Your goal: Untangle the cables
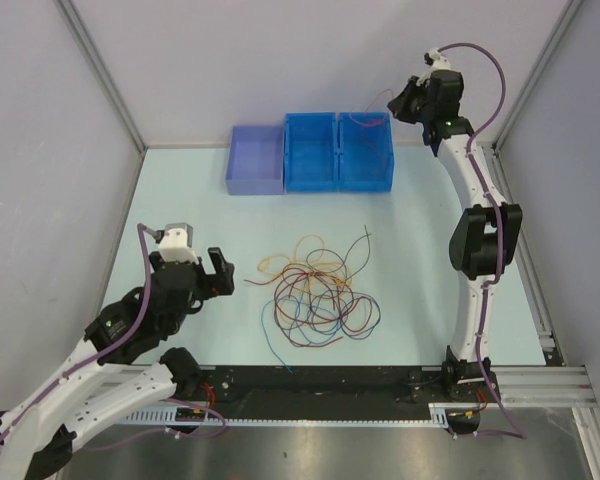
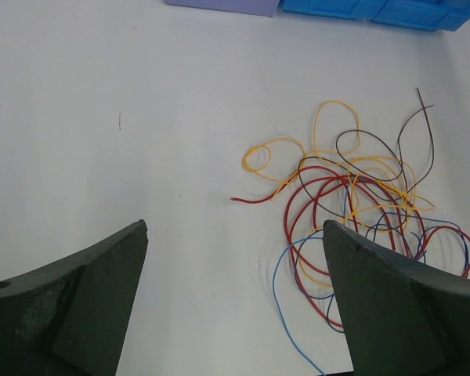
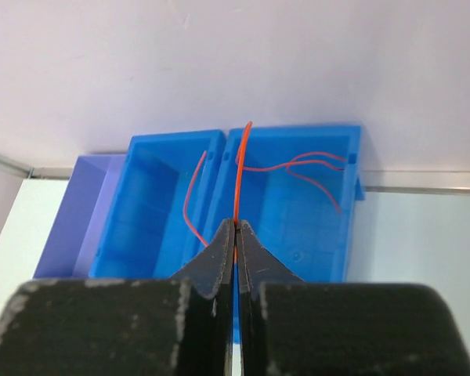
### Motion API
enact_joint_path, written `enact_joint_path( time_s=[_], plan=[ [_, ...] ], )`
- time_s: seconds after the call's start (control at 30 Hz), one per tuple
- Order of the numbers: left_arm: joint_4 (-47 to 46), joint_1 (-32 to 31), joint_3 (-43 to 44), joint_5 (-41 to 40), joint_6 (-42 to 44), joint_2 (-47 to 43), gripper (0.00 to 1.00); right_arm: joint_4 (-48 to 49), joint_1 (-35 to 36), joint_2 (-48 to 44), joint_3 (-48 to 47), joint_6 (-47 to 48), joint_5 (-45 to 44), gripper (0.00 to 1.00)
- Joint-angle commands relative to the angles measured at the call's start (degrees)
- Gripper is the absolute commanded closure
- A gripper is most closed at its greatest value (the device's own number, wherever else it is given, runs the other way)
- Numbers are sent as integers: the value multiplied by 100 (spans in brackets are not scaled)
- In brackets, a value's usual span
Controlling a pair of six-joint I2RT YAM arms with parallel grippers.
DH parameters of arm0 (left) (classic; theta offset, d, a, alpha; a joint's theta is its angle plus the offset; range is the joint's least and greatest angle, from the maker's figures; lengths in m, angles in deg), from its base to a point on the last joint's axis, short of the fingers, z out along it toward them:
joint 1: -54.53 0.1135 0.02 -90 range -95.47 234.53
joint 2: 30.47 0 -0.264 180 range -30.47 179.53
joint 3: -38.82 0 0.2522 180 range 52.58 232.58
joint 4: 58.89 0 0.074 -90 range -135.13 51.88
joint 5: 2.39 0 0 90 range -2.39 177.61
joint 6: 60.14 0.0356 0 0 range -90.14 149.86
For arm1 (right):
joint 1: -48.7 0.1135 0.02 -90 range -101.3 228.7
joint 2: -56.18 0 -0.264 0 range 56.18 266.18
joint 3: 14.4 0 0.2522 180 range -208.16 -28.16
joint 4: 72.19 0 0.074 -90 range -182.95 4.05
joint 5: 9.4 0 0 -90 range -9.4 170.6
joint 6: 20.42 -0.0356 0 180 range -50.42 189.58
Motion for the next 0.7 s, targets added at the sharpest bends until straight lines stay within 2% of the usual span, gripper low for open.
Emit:
enact_joint_path(
  time_s=[0.0, 0.33, 0.37, 0.4, 0.43, 0.5, 0.67],
  plan=[
    [-176, 73, -4, 61, 123, 27, 2, 168, 118, -47, 80, 86, 108, 100],
    [-184, 90, -4, 70, 123, 27, 2, 168, 294, 304, 142, 156, -612, 99],
    [-185, 90, -13, 70, 123, 27, 2, 37, 312, 331, 133, 165, -988, 94],
    [-185, 108, -13, 79, 132, 27, 2, -42, 355, 366, 133, 174, -1200, 65],
    [-193, 108, -13, 96, 132, 27, 2, -113, 364, 366, 142, 156, -1333, 51],
    [-185, 108, -4, 96, 140, 36, 1, -341, 391, 270, 159, 130, -1536, 34],
    [-254, 125, -30, 166, 175, 27, 0, -430, 549, -406, 580, 130, -1615, 30]
  ],
)
